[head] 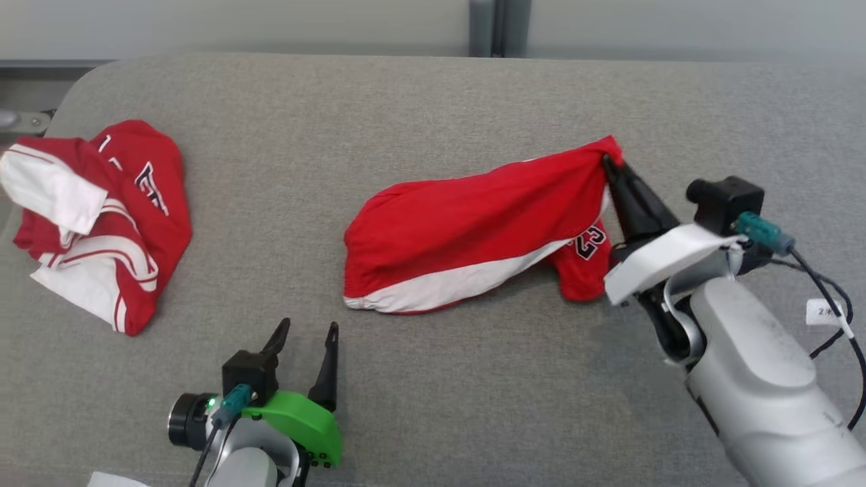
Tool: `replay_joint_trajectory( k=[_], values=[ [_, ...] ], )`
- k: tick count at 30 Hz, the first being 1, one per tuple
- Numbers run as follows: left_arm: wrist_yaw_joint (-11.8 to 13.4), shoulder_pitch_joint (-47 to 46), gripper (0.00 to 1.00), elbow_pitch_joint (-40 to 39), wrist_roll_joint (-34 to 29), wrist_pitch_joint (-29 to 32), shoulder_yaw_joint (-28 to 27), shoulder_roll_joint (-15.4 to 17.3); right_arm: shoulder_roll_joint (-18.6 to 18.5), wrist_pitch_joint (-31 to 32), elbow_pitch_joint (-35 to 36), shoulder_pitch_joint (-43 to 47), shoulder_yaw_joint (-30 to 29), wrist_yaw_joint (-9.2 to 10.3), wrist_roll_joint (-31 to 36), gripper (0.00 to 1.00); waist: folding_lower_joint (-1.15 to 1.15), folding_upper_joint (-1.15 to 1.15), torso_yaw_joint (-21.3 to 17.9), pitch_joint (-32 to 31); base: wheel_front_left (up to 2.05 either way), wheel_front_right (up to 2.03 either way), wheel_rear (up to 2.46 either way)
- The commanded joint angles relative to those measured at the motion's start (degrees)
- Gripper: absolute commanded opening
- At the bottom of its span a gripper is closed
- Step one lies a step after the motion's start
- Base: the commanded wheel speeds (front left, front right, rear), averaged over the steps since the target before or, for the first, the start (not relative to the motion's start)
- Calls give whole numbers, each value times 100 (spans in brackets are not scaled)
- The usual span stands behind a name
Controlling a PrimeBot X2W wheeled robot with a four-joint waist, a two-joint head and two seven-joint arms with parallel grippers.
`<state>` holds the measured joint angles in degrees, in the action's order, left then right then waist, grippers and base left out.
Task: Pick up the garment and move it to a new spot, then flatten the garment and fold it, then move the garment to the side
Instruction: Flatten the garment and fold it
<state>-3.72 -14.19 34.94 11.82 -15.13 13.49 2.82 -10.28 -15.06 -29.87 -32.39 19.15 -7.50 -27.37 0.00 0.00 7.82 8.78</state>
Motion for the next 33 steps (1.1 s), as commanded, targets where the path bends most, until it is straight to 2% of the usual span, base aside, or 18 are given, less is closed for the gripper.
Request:
replay_joint_trajectory(
  k=[1, 2, 3, 10, 11, 12, 15, 21, 25, 29, 33],
  values=[
    [-16, -102, 100, -32, 60, -1, 44, 16, -30, -17, -72, -116, -35, 2, 65, 0, 0, 0, 287, 126, 0, 0, 0],
    [22, -169, 100, -80, 167, -1, 264, 16, -118, -18, -548, -449, -216, 6, 220, 0, 0, 0, 518, 211, 0, 0, 0],
    [22, -169, 100, -80, 167, -1, 264, 16, -118, -18, -548, -449, -216, 6, 220, 0, 0, 0, 518, 211, 0, 0, 0],
    [123, -411, 100, -301, 520, -2, 1037, 13, -386, -17, -2245, -1416, -662, 5, 1055, 0, 0, 0, 1334, 613, 0, 0, 0],
    [141, -442, 100, -340, 556, -1, 1130, 13, -439, -18, -2494, -1534, -732, 6, 1157, 12, 0, 0, 1422, 669, 0, 0, 0],
    [164, -452, 100, -369, 595, -2, 1210, 13, -469, -18, -2740, -1641, -867, 6, 1232, 100, 0, 0, 1492, 714, 0, 0, 0],
    [247, -464, 100, -419, 688, -1, 1341, 11, -480, -18, -3047, -1884, -1319, 6, 1549, 100, 0, 0, 1584, 770, 0, 0, 0],
    [374, -296, 100, -424, 683, -2, 1199, 11, -205, -17, -2430, -1363, -1895, 7, 1974, 100, 0, 0, 1275, 574, 0, 0, 0],
    [320, -200, 100, -424, 556, -2, 1020, 14, -6, -18, -1872, -791, -1924, 6, 1912, 100, 0, 0, 918, 396, 0, 0, 0],
    [260, -146, 100, -505, 425, -2, 903, 16, 4, -18, -1319, -200, -1933, 6, 1677, 100, 0, 0, 648, 294, 0, 0, 0],
    [173, -77, 100, -530, 335, -1, 866, 16, 63, -17, -1090, 275, -1884, 5, 1427, 100, 0, 0, 489, 235, 0, 0, 0]
  ],
)
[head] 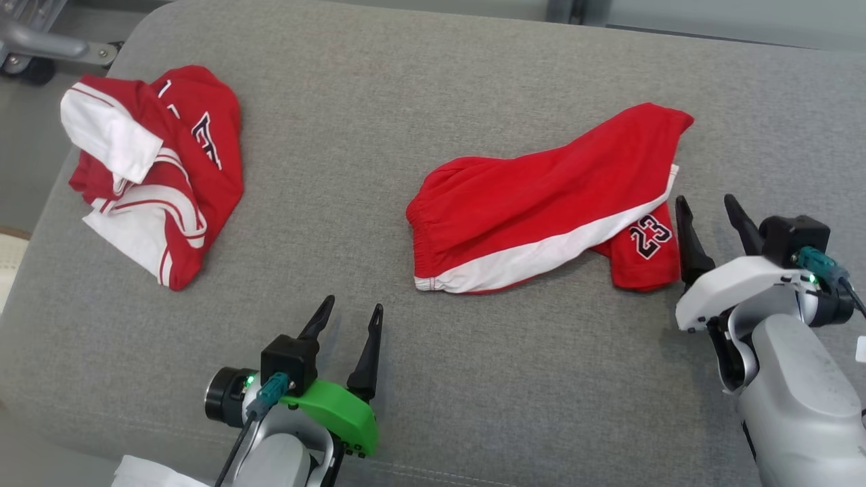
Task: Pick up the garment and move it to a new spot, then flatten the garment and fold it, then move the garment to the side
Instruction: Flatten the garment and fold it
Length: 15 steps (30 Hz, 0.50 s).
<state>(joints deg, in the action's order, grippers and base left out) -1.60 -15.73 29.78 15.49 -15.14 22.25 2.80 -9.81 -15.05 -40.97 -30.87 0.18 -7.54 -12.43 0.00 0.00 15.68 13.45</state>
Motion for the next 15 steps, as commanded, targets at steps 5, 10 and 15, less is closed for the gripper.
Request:
replay_joint_trajectory(
  k=[5, 10, 15],
  values=[
    [-84, 99, 100, -46, -42, 0, 16, 17, 77, -19, -14, 241, 57, 9, -313, 100, 0, 0, -298, -150, 0, 0, 0],
    [-97, 55, 100, -31, -41, 0, 54, 18, 40, -19, -108, 18, 8, 9, -430, 100, 0, 0, -124, 15, 0, 0, 0],
    [-81, 32, 100, -25, -15, 0, 59, 17, 38, -19, -325, -165, -108, 9, -516, 100, 0, 0, 61, 126, 0, 0, 0]
  ],
)
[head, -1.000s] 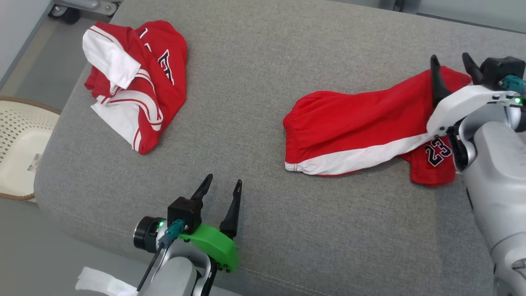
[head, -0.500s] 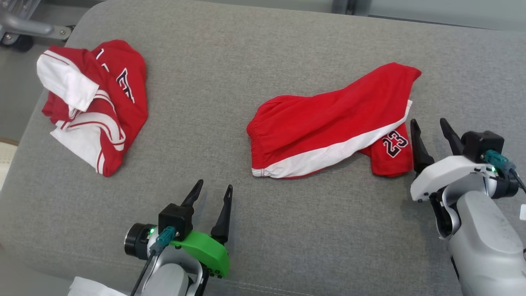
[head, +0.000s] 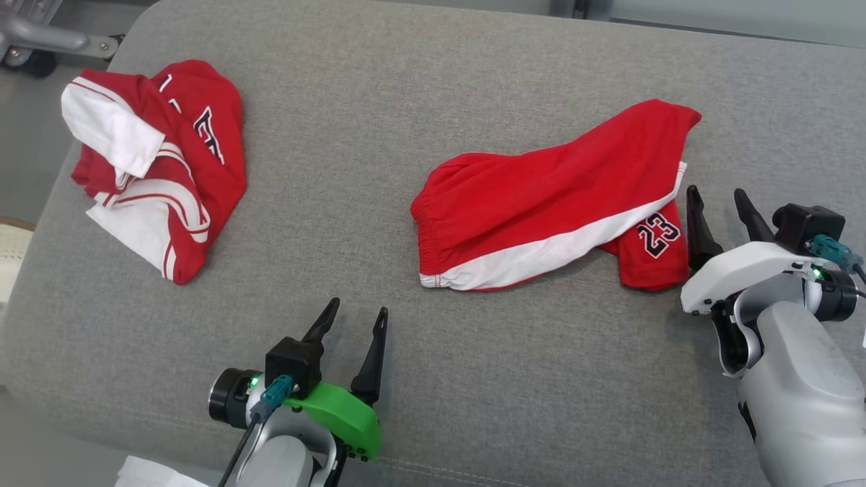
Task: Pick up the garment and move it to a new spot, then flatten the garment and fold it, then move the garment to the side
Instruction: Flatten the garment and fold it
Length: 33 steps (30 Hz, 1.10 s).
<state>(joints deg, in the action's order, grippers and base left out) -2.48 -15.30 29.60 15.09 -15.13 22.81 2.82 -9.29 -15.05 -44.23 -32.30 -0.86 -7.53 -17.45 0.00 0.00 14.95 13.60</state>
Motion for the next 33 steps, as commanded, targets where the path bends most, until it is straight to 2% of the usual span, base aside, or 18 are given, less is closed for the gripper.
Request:
replay_joint_trajectory(
  k=[1, 10, 11, 12, 14, 15, 25, 33],
  values=[
    [1, -17, 100, -14, 26, -1, 15, 14, -15, -19, -66, -61, -21, 8, -21, 100, 0, 0, 181, 137, 0, 0, 0],
    [23, -43, 100, -59, 49, -2, 5, 13, -52, -18, -607, -357, -54, 8, -137, 100, 0, 0, 433, 317, 0, 0, 0],
    [24, -46, 100, -63, 48, -1, 7, 13, -55, -19, -679, -382, -55, 8, -147, 85, 0, 0, 443, 330, 0, 0, 0],
    [26, -53, 100, -68, 53, -1, 16, 13, -63, -18, -726, -414, -54, 8, -156, 46, 0, 0, 451, 343, 0, 0, 0],
    [39, -66, 100, -80, 60, -2, 19, 13, -41, -17, -769, -425, -51, 8, -197, 9, 0, 0, 450, 361, 0, 0, 0],
    [50, -73, 100, -89, 56, -2, -1, 13, -25, -17, -699, -420, -39, 8, -225, 0, 0, 0, 406, 374, 0, 0, 0],
    [-17, -72, 100, -49, -65, -1, -106, 14, 57, -18, -96, -111, 13, 8, -508, 0, 0, 0, -89, 164, 0, 0, 0],
    [-47, 134, 100, -25, -153, -2, -302, 16, 294, -18, 728, 697, 126, 8, -862, 0, 0, 0, -846, -308, 0, 0, 0]
  ],
)
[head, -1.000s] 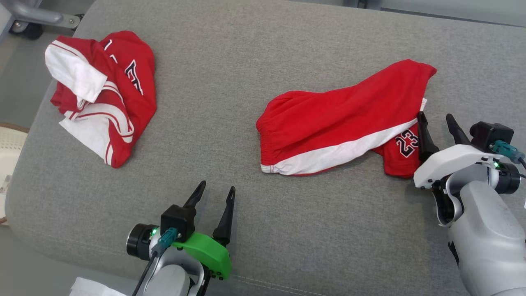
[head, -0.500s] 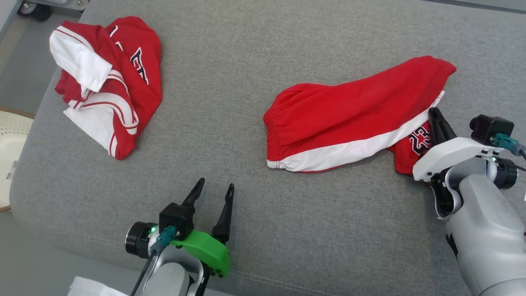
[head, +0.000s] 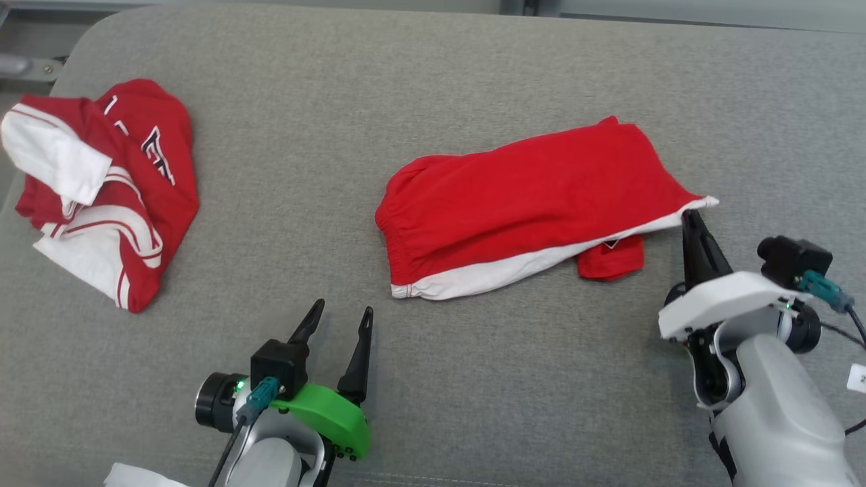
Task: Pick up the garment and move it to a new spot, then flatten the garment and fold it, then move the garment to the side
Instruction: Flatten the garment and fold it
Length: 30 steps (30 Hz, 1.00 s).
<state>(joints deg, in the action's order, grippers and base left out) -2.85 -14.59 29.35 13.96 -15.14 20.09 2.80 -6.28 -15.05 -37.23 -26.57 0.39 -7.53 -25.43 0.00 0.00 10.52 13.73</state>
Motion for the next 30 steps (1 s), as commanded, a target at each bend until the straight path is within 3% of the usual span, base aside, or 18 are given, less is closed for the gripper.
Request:
replay_joint_trajectory(
  k=[1, 7, 8, 9, 10, 20, 30],
  values=[
    [-15, 78, 100, 7, -39, 0, -43, 19, 11, -19, 117, 268, 10, 8, -76, 0, 0, 0, -487, -366, 0, 0, 0],
    [14, 136, 100, -2, 14, 0, -97, 19, 65, -18, 430, 1046, 116, 8, -24, 0, 0, 0, -811, -494, 0, 0, 0],
    [7, 131, 100, 0, 13, -1, -102, 19, 89, -18, 407, 1136, 103, 8, 0, 13, 0, 0, -834, -494, 0, 0, 0],
    [7, 131, 100, 0, 13, -1, -102, 19, 89, -18, 407, 1136, 103, 8, 0, 13, 0, 0, -834, -494, 0, 0, 0],
    [1, 127, 100, 8, 7, -1, -100, 19, 91, -18, 380, 1187, 99, 8, 74, 99, 0, 0, -847, -496, 0, 0, 0],
    [-55, 263, 100, -1, 45, 0, -189, 19, 188, -18, 793, 1410, -321, 7, 631, 100, 0, 0, -816, -653, 0, 0, 0],
    [-344, -20, 100, 206, 542, -1, 260, 19, 255, -19, 889, 1270, -119, 7, 798, 100, 0, 0, -945, -534, 0, 0, 0]
  ],
)
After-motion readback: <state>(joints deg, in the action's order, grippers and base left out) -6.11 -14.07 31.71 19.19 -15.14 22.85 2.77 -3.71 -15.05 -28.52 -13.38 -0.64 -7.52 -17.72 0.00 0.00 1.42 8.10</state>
